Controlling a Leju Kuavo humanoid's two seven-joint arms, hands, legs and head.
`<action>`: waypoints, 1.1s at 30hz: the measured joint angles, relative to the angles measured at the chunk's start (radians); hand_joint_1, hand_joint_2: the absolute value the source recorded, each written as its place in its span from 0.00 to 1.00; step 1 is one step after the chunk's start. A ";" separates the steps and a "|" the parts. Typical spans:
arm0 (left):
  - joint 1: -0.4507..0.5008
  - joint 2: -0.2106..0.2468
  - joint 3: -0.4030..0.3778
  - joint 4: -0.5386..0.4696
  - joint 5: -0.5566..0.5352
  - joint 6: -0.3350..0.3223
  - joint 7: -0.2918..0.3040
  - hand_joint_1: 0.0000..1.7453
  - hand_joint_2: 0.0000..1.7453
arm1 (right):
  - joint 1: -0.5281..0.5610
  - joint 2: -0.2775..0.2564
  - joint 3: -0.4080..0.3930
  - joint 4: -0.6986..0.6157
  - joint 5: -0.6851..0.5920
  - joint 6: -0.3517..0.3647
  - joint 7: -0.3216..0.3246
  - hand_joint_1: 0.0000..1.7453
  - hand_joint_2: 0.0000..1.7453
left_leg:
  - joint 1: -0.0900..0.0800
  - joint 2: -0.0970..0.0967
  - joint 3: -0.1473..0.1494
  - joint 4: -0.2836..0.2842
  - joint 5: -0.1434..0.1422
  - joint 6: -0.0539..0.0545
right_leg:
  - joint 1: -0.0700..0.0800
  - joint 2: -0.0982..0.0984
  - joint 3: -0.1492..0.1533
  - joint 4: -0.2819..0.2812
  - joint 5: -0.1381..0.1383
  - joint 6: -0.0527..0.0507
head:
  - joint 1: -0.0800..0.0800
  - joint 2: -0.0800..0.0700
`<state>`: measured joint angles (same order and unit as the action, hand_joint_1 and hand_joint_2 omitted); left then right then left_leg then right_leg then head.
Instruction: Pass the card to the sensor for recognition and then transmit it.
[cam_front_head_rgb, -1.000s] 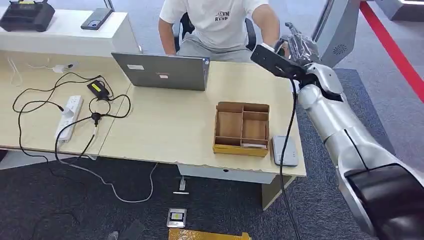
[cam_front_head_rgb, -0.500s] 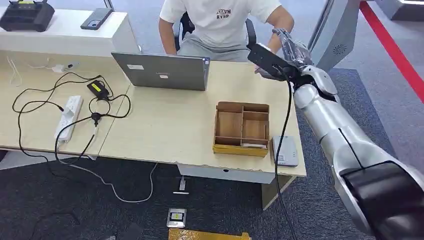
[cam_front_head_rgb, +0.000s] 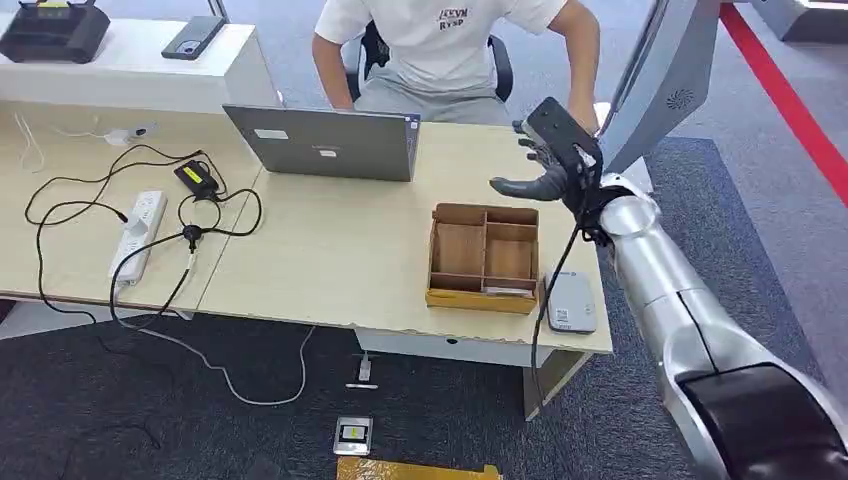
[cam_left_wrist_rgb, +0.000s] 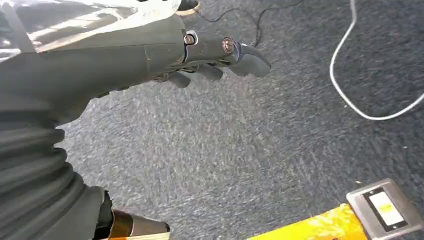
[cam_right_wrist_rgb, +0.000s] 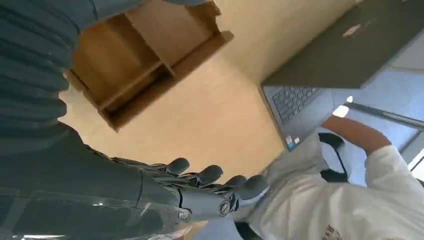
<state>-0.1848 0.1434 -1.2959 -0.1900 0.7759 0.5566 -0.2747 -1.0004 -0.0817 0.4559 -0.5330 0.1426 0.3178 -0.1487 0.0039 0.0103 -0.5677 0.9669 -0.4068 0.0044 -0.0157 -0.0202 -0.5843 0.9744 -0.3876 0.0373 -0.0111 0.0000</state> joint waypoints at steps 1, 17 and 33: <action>0.003 0.000 0.004 0.000 0.002 0.000 0.000 0.00 1.00 | 0.027 -0.008 0.000 -0.023 -0.012 -0.002 0.012 0.00 1.00 | 0.000 0.000 0.000 0.000 0.000 0.000 | 0.000 0.000 0.000 0.000 0.000 0.000 | 0.000 0.000; 0.010 0.002 0.028 0.000 0.001 0.002 0.006 0.00 1.00 | 0.335 -0.121 0.031 -0.404 -0.057 -0.058 0.137 0.00 1.00 | 0.000 0.000 0.000 0.000 0.000 0.000 | 0.000 0.000 0.000 0.000 0.000 0.000 | 0.000 0.000; 0.009 0.003 0.029 0.000 -0.010 0.006 0.008 0.00 1.00 | 0.434 -0.170 0.077 -0.565 -0.022 -0.038 0.185 0.00 1.00 | 0.000 0.000 0.000 0.000 0.000 0.000 | 0.000 0.000 0.000 0.000 0.000 0.000 | 0.000 0.000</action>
<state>-0.1758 0.1465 -1.2673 -0.1900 0.7656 0.5623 -0.2666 -0.5667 -0.2514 0.5326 -1.0979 0.1205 0.2796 0.0359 0.0039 0.0102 -0.5680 0.9666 -0.4072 0.0042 -0.0158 -0.0202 -0.5845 0.9743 -0.3878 0.0370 -0.0114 0.0000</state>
